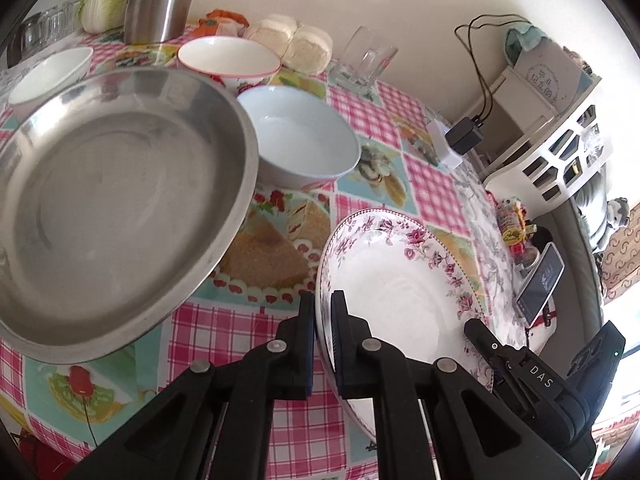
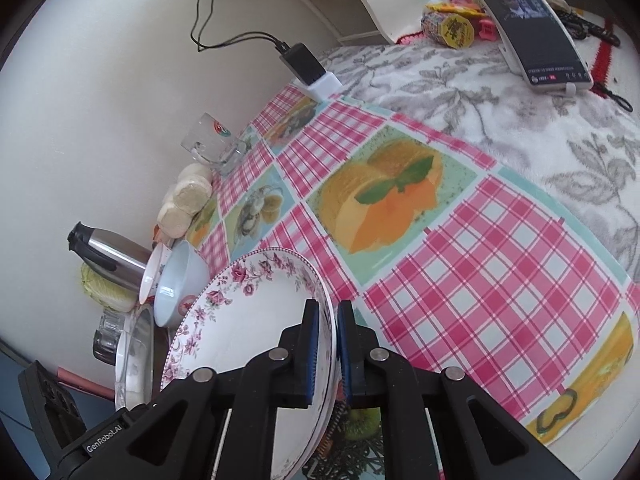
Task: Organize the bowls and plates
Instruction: 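Lift the rose-rimmed plate with the right gripper and tilt it upright, then carry the rose-rimmed plate over the steel basin and lower it inside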
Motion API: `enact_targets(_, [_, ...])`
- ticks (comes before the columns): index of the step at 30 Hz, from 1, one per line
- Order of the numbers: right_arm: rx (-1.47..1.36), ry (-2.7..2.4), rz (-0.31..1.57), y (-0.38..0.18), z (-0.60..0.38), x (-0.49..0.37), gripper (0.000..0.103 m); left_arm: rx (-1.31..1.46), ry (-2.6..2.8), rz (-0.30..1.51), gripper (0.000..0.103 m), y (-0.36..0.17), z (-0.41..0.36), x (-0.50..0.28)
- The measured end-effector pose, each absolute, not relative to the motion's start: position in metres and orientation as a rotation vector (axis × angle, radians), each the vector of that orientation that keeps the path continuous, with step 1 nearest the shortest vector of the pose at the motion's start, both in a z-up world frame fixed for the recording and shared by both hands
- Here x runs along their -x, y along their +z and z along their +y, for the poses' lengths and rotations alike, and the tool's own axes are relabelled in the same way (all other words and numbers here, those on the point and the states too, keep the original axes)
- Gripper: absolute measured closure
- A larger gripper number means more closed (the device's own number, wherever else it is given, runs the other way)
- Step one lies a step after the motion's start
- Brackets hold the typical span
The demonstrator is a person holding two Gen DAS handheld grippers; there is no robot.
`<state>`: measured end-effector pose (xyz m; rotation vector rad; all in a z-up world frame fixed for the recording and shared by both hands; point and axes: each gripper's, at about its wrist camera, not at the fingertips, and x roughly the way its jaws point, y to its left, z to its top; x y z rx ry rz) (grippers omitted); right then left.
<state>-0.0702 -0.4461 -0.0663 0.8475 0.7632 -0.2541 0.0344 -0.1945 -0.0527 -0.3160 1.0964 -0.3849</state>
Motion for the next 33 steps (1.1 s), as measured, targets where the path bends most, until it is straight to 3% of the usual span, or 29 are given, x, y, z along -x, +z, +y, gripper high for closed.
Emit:
enact_targets(22, [-0.644,-0.078,0.494,0.085,-0.371,0.034,0.093,0.539,-0.412,0.757,0.095,0.054,-0.112,-0.037])
enact_targets(33, [-0.571,0.069,0.527,0.096,-0.289,-0.013,0.093,0.612,-0.293,0.671,0.095,0.067,-0.025,-0.051])
